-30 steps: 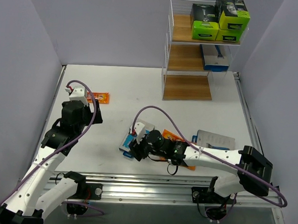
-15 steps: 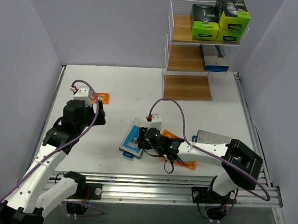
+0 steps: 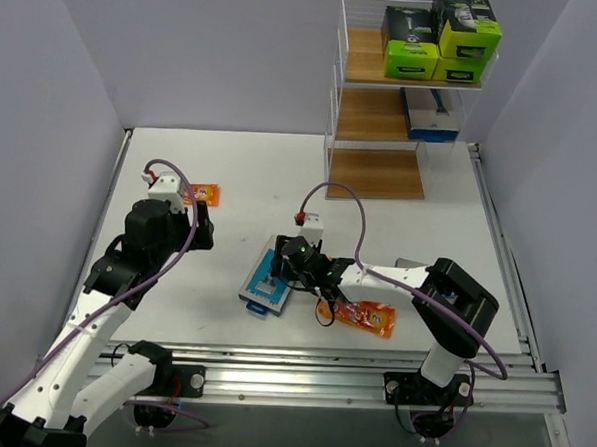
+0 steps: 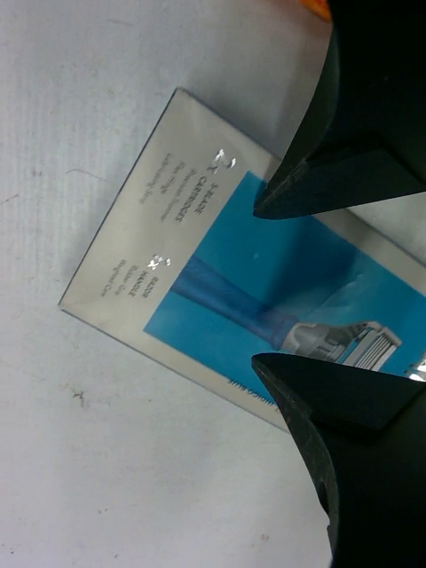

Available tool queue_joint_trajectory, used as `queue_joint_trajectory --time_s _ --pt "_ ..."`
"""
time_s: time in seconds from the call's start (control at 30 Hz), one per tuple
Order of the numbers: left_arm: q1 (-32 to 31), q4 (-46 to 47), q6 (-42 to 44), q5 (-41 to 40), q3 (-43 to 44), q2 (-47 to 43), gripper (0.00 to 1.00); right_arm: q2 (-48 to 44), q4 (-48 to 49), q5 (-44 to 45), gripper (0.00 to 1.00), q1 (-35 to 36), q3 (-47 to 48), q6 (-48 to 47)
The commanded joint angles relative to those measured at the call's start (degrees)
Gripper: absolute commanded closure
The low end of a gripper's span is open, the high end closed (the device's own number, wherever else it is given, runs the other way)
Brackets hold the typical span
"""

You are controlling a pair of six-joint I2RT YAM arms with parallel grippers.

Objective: Place and organize the shaving razors onto the shelf

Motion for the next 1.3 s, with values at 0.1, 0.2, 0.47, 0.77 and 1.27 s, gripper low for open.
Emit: queue_joint_trajectory --time_s 0.1,0.2,0.47,0.77,1.27 --pt "-0.36 2.86 1.14 0.92 1.27 -1.78 0.04 7.63 0.7 -3.39 0.42 -1.21 8.71 -1.07" --pt "-0.36 2.68 1.22 1.01 1.45 -1.69 0.04 11.76 1.23 -6.63 0.41 -1.47 13.72 -3.27" --pt "-0.54 2.86 1.22 1.27 1.27 -1.69 0.04 15.56 -0.52 -8.85 0.41 -1.91 20.25 -7.67" --pt "-0.54 2.94 1.4 1.89 1.36 -1.78 0.04 2.38 -4.49 -2.35 0.4 -2.27 9.64 -6.53" --pt "-0.54 2.86 1.58 2.15 1.27 -1.34 0.04 -5.02 0.17 -1.81 0.38 -2.27 -5.24 2.17"
